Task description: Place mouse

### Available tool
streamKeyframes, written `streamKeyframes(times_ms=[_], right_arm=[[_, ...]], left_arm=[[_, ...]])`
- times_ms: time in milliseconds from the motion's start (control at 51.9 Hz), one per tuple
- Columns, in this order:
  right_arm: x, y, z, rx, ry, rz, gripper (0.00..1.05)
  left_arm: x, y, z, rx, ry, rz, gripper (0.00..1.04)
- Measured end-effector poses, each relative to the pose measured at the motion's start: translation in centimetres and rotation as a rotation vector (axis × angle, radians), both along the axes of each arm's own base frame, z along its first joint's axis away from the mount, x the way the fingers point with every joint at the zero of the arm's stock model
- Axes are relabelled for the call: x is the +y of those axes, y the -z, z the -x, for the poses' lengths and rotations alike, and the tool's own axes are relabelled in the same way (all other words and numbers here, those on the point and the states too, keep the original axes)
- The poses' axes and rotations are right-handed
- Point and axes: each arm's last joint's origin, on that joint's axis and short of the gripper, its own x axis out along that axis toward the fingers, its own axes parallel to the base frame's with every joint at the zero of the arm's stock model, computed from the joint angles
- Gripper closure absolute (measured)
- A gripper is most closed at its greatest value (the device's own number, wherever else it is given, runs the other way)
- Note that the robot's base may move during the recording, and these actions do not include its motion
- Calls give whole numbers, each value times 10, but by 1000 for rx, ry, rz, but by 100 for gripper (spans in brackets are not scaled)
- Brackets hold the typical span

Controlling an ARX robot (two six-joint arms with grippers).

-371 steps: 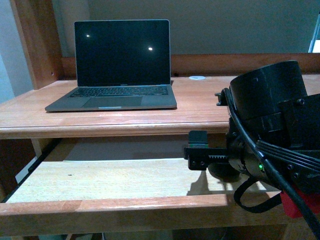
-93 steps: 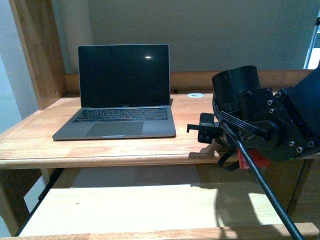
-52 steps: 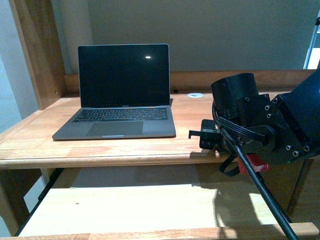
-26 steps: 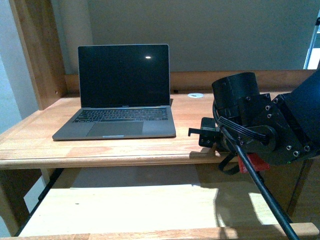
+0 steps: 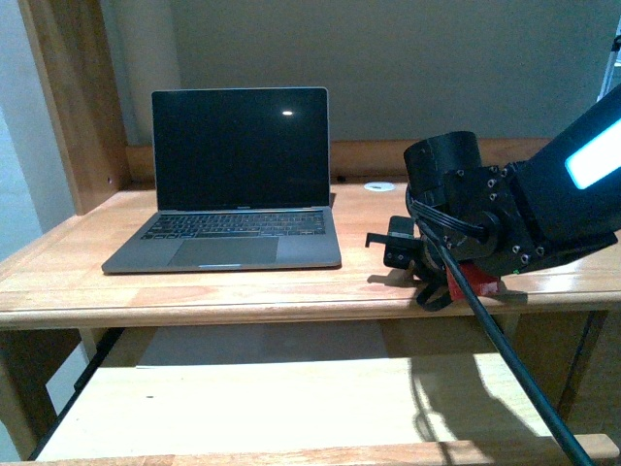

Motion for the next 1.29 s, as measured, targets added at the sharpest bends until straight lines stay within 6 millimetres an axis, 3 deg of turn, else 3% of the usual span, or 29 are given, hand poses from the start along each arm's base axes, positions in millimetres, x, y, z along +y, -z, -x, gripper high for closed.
streamKeyframes(times_ms=[212,443,732,983,1041,1118,1291], right_arm=[[-2,-1,-9,15,1,1,42],[-6,-6,-14,-54,3,-18,4],[-11,-13,0,-120,5,-26,7],[-15,-63,33,-282,9,-42,7],[-19,-71,38,-399,-73,-38,14],[-36,-62,76,-451,-225,66,34],[-67,-51,124,-462,-226,152,60]], left_arm=[[0,0,0,0,0,0,7],[0,0,0,0,0,0,7],[0,0,0,0,0,0,7],[0,0,0,0,1,0,7],[0,0,0,0,1,0,7],[0,0,0,0,-2,0,7],[0,0,0,0,1,0,7]])
